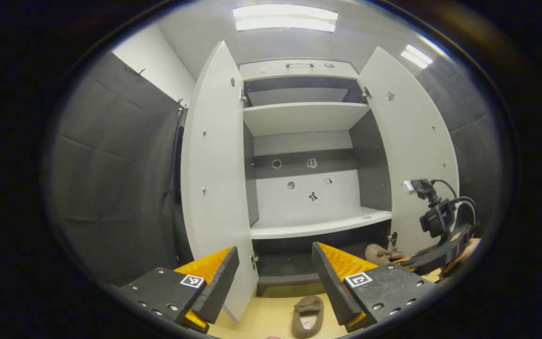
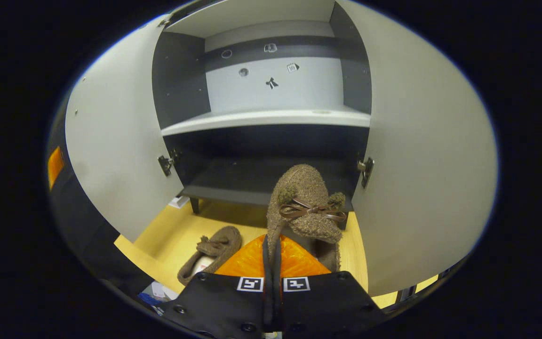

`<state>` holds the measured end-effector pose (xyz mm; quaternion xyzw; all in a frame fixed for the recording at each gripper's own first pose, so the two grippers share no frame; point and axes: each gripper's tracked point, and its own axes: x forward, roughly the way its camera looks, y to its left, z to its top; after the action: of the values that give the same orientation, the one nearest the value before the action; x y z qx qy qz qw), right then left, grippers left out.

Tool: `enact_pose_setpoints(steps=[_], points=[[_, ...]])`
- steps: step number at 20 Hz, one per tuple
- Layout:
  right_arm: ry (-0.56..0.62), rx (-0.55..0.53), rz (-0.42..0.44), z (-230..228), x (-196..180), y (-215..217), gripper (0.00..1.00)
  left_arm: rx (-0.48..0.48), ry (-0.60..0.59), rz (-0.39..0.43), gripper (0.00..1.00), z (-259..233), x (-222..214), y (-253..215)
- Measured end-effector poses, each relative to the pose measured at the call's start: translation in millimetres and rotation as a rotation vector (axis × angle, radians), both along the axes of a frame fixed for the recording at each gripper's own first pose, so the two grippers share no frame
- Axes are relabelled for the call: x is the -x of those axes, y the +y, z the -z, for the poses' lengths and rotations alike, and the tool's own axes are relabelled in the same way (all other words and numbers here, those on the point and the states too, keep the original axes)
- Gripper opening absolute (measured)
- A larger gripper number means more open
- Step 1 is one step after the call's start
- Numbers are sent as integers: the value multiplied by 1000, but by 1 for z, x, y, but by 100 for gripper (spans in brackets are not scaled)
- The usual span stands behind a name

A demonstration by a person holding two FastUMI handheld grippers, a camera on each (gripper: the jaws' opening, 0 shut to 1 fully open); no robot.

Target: Grab one shoe with the right hand and put it into the shoe cabinet, grab the other shoe with the left hand and put it into the shoe cabinet; then close the right door with the right hand and the left door with the left hand.

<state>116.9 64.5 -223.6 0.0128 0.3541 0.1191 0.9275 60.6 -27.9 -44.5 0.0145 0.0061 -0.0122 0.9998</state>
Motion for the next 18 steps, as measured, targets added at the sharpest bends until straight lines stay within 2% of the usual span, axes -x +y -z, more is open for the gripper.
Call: enact_pose_setpoints(steps=[9, 18], points=[[-199, 12, -47, -95, -56, 9, 1, 8, -13, 29, 98, 0, -18, -11], [-323, 54, -23, -152, -154, 21, 0, 35, -1, 56, 98, 14, -35, -9]])
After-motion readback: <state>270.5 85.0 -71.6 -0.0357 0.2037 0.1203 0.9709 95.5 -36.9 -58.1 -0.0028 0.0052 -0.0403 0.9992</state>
